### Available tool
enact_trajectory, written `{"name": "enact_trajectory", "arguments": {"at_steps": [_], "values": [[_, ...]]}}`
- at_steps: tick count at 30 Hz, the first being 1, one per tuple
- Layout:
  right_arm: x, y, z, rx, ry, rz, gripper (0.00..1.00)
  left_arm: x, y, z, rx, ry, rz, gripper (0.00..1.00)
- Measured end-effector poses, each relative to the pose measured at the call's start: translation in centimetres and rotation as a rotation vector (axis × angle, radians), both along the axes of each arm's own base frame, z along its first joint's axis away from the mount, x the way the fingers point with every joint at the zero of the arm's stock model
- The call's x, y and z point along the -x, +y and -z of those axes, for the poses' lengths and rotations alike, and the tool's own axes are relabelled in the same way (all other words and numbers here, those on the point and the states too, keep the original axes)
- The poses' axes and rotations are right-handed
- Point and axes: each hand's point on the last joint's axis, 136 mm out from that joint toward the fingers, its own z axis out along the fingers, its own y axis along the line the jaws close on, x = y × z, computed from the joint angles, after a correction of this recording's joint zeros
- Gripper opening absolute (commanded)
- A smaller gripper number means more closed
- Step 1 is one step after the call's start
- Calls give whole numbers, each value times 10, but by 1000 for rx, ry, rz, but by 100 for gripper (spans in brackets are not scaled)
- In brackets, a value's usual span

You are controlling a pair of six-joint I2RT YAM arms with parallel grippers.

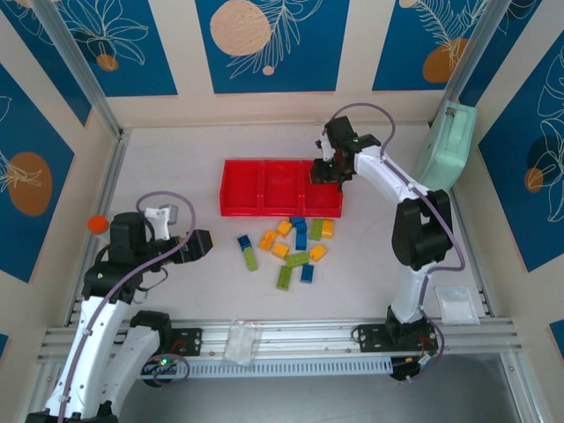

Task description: Sort the legos into containers by color

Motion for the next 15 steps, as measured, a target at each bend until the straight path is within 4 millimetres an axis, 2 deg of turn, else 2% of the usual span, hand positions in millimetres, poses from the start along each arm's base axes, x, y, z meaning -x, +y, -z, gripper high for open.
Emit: {"name": "enact_trajectory", "arguments": {"at_steps": [5, 7, 10, 15], "values": [[-9, 3, 17, 13, 41, 7, 41, 0, -1, -1, 5, -1, 6, 99], [-8, 2, 21, 18, 56, 15, 50, 0, -1, 0, 5, 2, 5, 99], [-5, 3, 25, 24, 73, 14, 54, -1, -1, 1, 4, 6, 5, 99], [0, 5, 26, 33, 88, 17, 68, -1, -1, 1, 4, 5, 5, 99]]}}
